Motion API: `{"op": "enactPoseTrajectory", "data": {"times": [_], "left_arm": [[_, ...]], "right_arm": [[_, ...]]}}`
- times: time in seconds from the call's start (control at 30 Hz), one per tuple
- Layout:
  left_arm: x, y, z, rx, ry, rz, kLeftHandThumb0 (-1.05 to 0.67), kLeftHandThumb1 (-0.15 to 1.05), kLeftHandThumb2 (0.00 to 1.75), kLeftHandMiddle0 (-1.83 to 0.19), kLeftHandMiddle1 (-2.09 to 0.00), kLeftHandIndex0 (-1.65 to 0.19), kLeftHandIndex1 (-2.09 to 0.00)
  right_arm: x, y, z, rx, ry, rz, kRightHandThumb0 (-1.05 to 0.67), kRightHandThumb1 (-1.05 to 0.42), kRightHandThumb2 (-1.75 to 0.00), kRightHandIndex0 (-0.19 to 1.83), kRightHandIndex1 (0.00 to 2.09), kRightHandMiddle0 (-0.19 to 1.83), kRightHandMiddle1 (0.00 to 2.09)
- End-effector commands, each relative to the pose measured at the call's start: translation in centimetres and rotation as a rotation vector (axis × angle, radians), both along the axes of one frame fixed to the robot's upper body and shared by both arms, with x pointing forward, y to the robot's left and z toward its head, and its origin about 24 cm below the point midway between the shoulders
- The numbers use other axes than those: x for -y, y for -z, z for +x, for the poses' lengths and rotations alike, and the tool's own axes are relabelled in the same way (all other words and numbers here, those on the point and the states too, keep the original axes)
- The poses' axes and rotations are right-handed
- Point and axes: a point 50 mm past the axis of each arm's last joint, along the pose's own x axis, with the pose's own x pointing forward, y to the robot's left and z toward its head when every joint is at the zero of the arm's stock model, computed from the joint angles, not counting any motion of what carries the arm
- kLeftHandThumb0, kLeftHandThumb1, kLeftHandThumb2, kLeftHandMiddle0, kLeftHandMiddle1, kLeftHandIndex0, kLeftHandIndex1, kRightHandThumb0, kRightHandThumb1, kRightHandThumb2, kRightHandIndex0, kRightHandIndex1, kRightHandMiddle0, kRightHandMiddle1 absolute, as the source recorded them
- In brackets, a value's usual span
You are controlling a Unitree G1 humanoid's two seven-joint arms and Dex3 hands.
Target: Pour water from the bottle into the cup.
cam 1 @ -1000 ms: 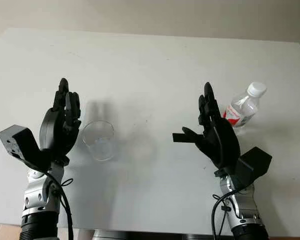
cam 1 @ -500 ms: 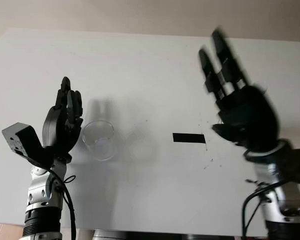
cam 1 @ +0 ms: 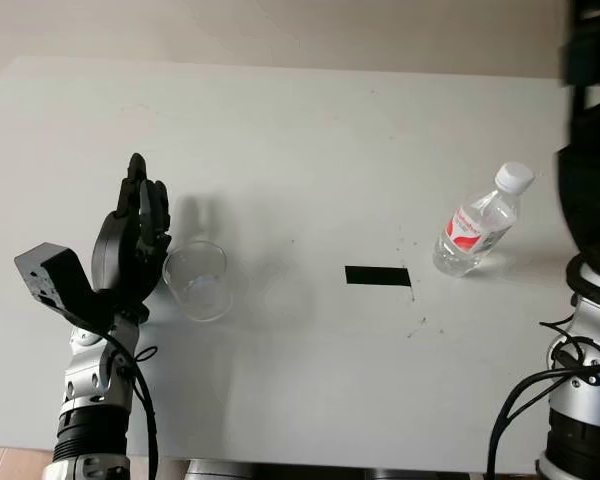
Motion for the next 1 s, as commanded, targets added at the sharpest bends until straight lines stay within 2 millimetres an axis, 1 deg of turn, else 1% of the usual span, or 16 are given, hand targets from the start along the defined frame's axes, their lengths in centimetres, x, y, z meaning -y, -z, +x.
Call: {"op": "enactPoseTrajectory", "data": {"times": [0.0,0.17,0.2,0.23,0.3,0.4,0.53,0.7,0.87,0.9,0.97], "left_arm": [[-0.1,-0.6,0.2,0.03,0.0,-0.002,-0.76,1.05,0.68,0.19,0.0,0.19,0.0],[-0.4,-0.7,0.2,0.026,-0.005,0.003,-0.77,1.05,0.68,0.19,0.0,0.19,0.0],[-0.5,-0.7,0.2,0.025,-0.006,0.007,-0.77,1.05,0.68,0.19,0.0,0.19,0.0],[-0.5,-0.7,0.2,0.026,-0.006,0.01,-0.77,1.05,0.68,0.19,0.0,0.19,0.0],[-0.6,-0.6,0.1,0.025,-0.005,0.013,-0.77,1.05,0.69,0.19,0.0,0.19,0.0],[-0.8,-0.6,0.1,0.021,-0.005,0.018,-0.78,1.05,0.68,0.19,0.0,0.19,0.0],[-1.0,-0.8,0.0,0.018,-0.013,0.023,-0.78,1.05,0.67,0.19,0.0,0.19,0.0],[-1.3,-0.8,-0.1,0.021,-0.013,0.03,-0.78,1.05,0.68,0.19,0.0,0.19,0.0],[-1.5,-0.7,-0.1,0.019,-0.016,0.03,-0.78,1.05,0.68,0.19,0.0,0.19,0.0],[-1.5,-0.7,-0.1,0.019,-0.016,0.027,-0.78,1.05,0.67,0.19,0.0,0.19,0.0],[-1.6,-0.8,-0.2,0.02,-0.018,0.03,-0.78,1.05,0.68,0.19,0.0,0.19,0.0]], "right_arm": [[0.8,0.2,-0.3,0.021,0.061,-0.001,-0.8,-1.02,-0.06,-0.19,0.01,-0.16,0.02],[2.0,0.7,0.2,-0.043,0.16,-0.016,-0.76,-0.95,-0.03,-0.19,0.0,-0.17,0.02],[2.3,1.0,0.3,-0.057,0.216,-0.044,-0.76,-0.94,-0.03,-0.19,0.0,-0.18,0.01],[2.6,1.4,0.5,-0.071,0.286,-0.072,-0.82,-0.94,-0.04,-0.19,0.0,-0.19,0.01],[3.1,2.1,0.9,-0.104,0.401,-0.12,-0.88,-0.93,-0.04,-0.19,0.0,-0.19,0.0],[3.5,3.4,1.6,-0.176,0.492,-0.138,-0.87,-0.91,-0.04,-0.19,0.0,-0.19,0.0],[3.9,5.3,2.8,-0.309,0.536,-0.161,-0.82,-0.9,-0.04,-0.19,0.0,-0.19,0.0],[4.3,7.2,3.9,-0.448,0.568,-0.198,-0.82,-0.87,-0.04,-0.19,0.0,-0.19,0.0],[4.8,9.7,5.2,-0.587,0.595,-0.211,-0.93,-0.89,-0.06,-0.19,0.0,-0.19,0.0],[4.9,10.1,5.3,-0.609,0.576,-0.194,-0.94,-0.89,-0.06,-0.19,0.0,-0.19,0.0],[5.0,10.9,5.5,-0.65,0.562,-0.169,-0.9,-0.86,-0.05,-0.19,0.0,-0.19,0.0]]}}
